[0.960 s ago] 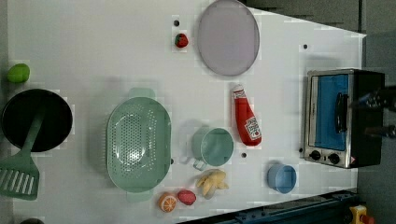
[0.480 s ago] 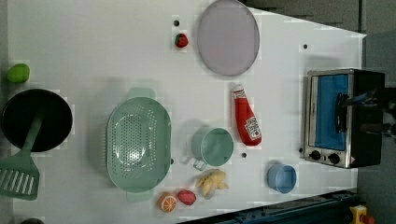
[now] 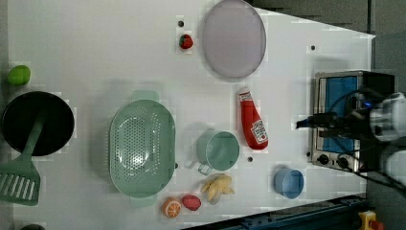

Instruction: Pick Ketchup from the table and place it in strainer.

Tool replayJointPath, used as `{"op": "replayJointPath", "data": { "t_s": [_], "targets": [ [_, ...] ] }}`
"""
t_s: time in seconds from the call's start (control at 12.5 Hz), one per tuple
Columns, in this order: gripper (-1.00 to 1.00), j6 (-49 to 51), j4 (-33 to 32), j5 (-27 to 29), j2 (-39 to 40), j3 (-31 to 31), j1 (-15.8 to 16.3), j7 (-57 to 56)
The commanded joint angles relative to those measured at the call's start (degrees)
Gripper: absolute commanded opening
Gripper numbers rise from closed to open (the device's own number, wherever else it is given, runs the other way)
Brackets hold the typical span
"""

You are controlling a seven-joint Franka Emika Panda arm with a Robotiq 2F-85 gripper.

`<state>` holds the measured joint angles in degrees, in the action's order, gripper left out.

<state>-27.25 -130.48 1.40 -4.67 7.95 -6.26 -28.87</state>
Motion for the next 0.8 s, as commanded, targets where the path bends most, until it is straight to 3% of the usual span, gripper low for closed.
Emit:
{"op": "replayJointPath", "data": {
  "t_s": [0.08,0.4,0.8],
  "targets": [
    [1.00,-7.77,-3.29,0.17,0.32,1.34,-0.05,-19.73],
    [1.00,-18.92,-8.18,0.09,6.37,1.36,-0.06,-24.95],
    [1.00,-24.78,-8.23,0.09,15.15,1.20,-0.08,-24.68]
  ]
}}
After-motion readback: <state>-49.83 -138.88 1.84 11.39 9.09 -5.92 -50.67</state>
